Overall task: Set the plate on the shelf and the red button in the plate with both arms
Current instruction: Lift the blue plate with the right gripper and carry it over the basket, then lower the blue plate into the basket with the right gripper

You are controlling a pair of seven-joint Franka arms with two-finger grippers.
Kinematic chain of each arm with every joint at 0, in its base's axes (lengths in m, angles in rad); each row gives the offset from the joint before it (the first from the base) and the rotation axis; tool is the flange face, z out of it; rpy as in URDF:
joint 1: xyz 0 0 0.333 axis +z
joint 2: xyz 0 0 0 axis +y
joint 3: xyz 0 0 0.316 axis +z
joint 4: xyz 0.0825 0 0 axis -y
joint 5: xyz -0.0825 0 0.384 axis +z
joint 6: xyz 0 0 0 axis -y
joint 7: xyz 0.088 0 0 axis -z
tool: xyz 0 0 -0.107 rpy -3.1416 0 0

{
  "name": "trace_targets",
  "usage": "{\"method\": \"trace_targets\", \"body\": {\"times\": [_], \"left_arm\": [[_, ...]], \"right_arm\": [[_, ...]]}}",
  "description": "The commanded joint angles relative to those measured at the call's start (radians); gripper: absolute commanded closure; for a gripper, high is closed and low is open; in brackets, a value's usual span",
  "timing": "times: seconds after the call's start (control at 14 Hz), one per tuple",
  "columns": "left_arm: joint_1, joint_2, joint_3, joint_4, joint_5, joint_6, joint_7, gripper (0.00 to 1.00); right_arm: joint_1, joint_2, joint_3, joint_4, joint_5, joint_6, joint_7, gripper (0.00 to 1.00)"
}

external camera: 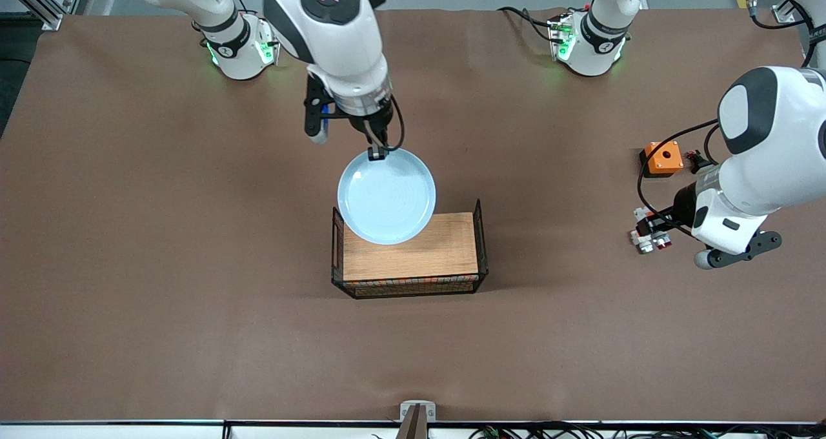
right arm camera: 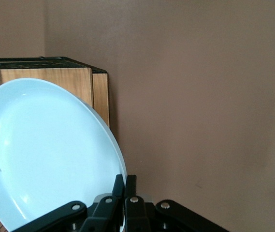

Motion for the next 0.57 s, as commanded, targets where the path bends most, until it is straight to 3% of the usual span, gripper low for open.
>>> {"method": "trace_targets", "body": {"times": [0.0,0.5], "left_arm": [[-0.006,0.005,0.0,0.011,-0.008,-0.013,-0.015,0.68],[-0.004,0.015,0.0,0.011,-0.013,-0.005,-0.014,0.68]], "right_arm": [[0.012,0.047,-0.015,0.017,-0.025,0.057,0.088,1.0],[0.013,0.125,-0.018,0.019,-0.048,0.145,0.16,1.0]]}}
